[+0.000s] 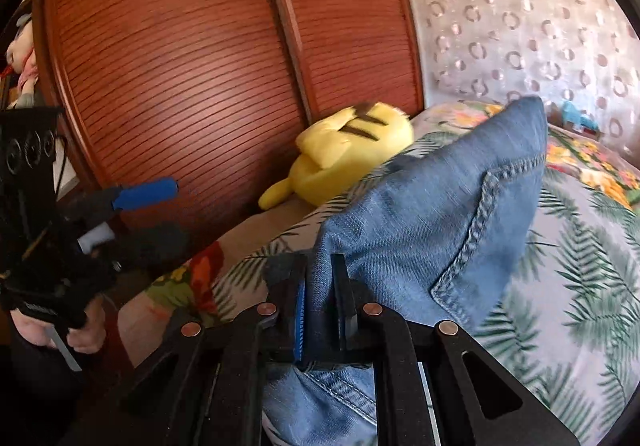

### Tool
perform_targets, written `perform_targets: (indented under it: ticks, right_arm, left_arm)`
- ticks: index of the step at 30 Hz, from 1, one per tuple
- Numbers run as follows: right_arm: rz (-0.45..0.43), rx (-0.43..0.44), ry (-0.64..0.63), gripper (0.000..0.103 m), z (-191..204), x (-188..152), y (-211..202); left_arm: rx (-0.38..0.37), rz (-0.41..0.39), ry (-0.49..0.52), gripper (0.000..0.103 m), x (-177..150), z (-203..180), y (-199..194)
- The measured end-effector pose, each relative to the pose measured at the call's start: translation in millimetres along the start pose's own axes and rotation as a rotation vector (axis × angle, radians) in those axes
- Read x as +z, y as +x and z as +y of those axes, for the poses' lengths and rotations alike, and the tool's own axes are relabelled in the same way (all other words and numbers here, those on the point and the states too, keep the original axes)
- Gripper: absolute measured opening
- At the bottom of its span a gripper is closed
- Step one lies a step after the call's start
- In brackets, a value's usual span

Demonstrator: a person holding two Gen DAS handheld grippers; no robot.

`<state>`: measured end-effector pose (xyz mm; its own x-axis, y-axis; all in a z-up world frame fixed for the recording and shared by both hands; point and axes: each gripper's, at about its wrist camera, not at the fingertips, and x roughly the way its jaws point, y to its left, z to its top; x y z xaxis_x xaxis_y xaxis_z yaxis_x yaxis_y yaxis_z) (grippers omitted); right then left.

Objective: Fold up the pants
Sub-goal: 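Grasp the jeans edge with the right tool and fold it over the stack, then lay the folded jeans down with the right tool and open it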

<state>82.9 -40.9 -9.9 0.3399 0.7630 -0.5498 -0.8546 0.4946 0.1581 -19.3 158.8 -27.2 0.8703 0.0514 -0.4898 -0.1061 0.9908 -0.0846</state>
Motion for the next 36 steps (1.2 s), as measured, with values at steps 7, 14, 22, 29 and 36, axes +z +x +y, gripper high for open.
perform_targets:
  ticks: [7, 14, 22, 29, 36]
  right_arm:
    - [0.149, 0.028, -0.02, 0.01, 5.0, 1.4, 71.5]
    - [0.139, 0.06, 0.021, 0.013, -8.2, 8.3, 71.5]
    - [0.073, -0.061, -0.052, 0.044, 0.8, 20.3, 31.9]
    - [0.023, -0.204, -0.052, 0.047, -30.4, 24.4, 0.4]
    - [0.043, -0.266, -0.029, 0.054, -65.0, 25.8, 20.7]
  left_arm:
    - [0.025, -0.004, -0.019, 0.086, -0.8, 11.0, -0.8]
    - [0.013, 0.006, -0.016, 0.086, -1.8, 5.9, 4.1]
    - [-0.009, 0.026, -0.012, 0.086, -3.6, 1.2, 13.6]
    - [-0.038, 0.093, -0.007, 0.086, -13.6, -10.4, 44.2]
    - [-0.05, 0.167, -0.017, 0.086, -26.0, -8.3, 83.1]
